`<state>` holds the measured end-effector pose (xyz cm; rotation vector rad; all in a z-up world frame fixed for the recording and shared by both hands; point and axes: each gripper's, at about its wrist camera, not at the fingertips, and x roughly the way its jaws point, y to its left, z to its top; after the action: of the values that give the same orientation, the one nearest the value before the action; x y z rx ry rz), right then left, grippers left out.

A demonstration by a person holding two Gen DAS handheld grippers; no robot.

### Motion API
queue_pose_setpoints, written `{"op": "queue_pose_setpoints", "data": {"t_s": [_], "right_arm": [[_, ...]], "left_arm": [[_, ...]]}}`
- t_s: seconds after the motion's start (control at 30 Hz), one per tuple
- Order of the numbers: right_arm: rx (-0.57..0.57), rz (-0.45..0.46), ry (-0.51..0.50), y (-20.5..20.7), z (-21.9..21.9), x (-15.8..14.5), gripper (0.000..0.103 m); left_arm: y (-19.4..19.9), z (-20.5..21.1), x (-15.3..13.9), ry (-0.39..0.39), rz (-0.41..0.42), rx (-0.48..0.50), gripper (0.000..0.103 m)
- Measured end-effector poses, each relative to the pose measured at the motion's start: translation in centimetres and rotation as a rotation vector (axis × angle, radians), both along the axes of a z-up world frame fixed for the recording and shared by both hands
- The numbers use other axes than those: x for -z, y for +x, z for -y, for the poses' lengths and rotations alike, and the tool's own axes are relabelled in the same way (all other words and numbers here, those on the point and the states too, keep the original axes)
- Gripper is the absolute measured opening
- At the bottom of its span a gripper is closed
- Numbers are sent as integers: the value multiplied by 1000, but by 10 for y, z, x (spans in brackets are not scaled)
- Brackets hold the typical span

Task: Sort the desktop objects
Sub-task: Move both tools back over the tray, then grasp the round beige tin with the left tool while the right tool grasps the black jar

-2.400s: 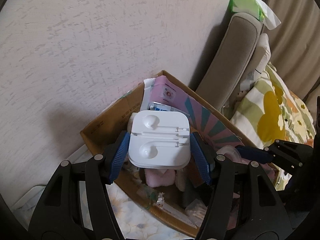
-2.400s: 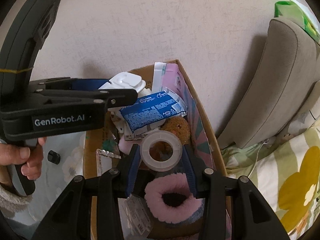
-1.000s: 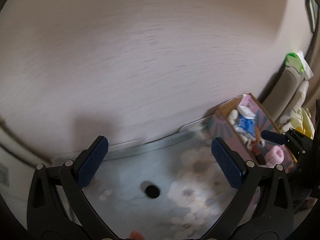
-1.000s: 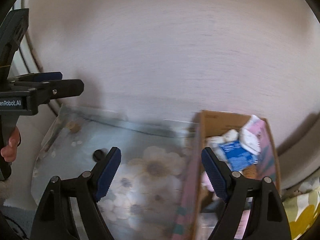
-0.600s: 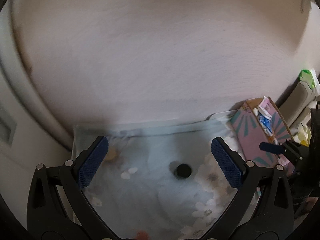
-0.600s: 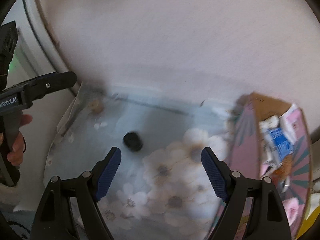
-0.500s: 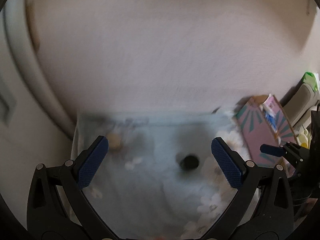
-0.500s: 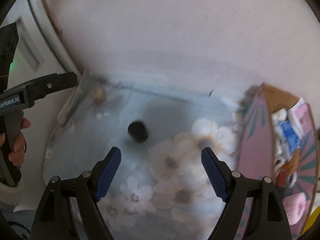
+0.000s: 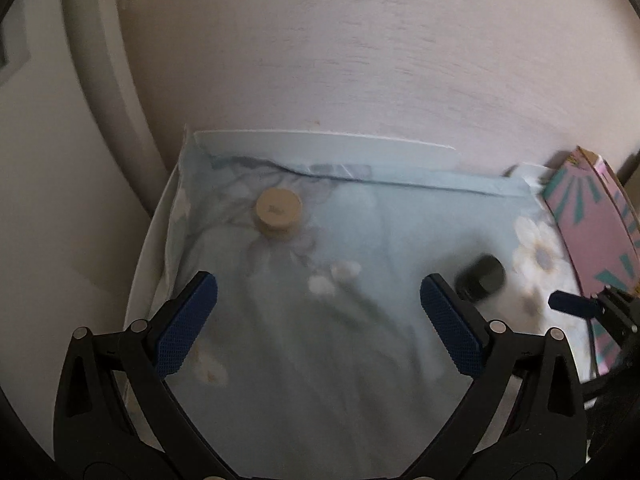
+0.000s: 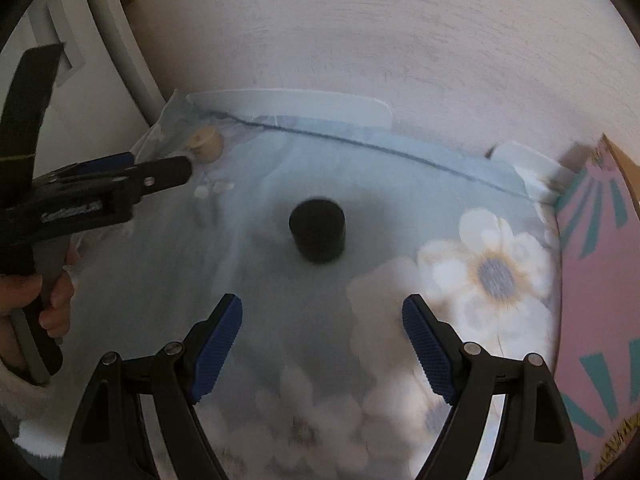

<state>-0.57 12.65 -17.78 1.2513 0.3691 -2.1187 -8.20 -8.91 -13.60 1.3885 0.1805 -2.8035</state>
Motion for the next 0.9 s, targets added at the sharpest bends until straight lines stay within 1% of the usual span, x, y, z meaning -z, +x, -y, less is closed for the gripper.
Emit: {"op": "queue_pose_setpoints", "data": {"t_s": [0.07, 0.13, 0.17, 0.23, 0.27, 0.33, 0.4, 0.47, 0.5, 0.53, 0.57, 0.6, 0.63, 0.67, 0.7, 0.73, 0.77, 0.9], "right_arm": [[12, -29, -4, -4, 7, 3, 79], [23, -40, -8, -10, 12, 6, 71], [30, -41, -10, -13, 15, 9, 70], [45, -45, -13, -18, 18, 13, 67], [54, -44, -18, -21, 20, 16, 67], [64, -47, -20, -24, 21, 17, 61], [75, -60, -12, -26, 22, 18, 57], [85, -67, -13, -29, 24, 17, 56], [87, -68, -16, -30, 24, 17, 55], [-82, -72, -21, -31, 24, 17, 54], [-81, -77, -22, -32, 25, 16, 53], [-82, -78, -21, -32, 26, 16, 50], [-86, -77, -22, -33, 27, 16, 46], [-94, -70, -24, -34, 29, 17, 42], [-104, -63, -26, -34, 31, 18, 33], [-109, -71, -19, -33, 33, 18, 33], [-113, -81, -8, -33, 35, 18, 33], [-111, -76, -12, -33, 35, 16, 33]], "left_arm": [[-12, 0, 5, -3, -15, 5, 99], [-24, -1, 10, -24, -26, 16, 94], [-29, -1, 13, -31, -25, 19, 93], [-38, 1, 18, -38, -22, 20, 87], [-41, 3, 21, -37, -19, 19, 86], [-45, 6, 24, -29, -18, 10, 85], [-47, 9, 27, -5, -21, 2, 85], [-50, 11, 29, 8, -18, 4, 81], [-52, 10, 31, 5, -17, 8, 77], [-55, 9, 32, -1, -13, 13, 75], [-56, 9, 33, -2, -12, 16, 73], [-58, 9, 34, 0, -10, 18, 69], [-60, 9, 35, 4, -9, 18, 62], [-62, 9, 36, 10, -10, 15, 57], [-63, 9, 37, 19, -9, 19, 48], [-66, 10, 38, 21, -4, 26, 37], [-67, 10, 39, 19, 0, 27, 32], [-70, 14, 38, 38, 0, 28, 31]]}}
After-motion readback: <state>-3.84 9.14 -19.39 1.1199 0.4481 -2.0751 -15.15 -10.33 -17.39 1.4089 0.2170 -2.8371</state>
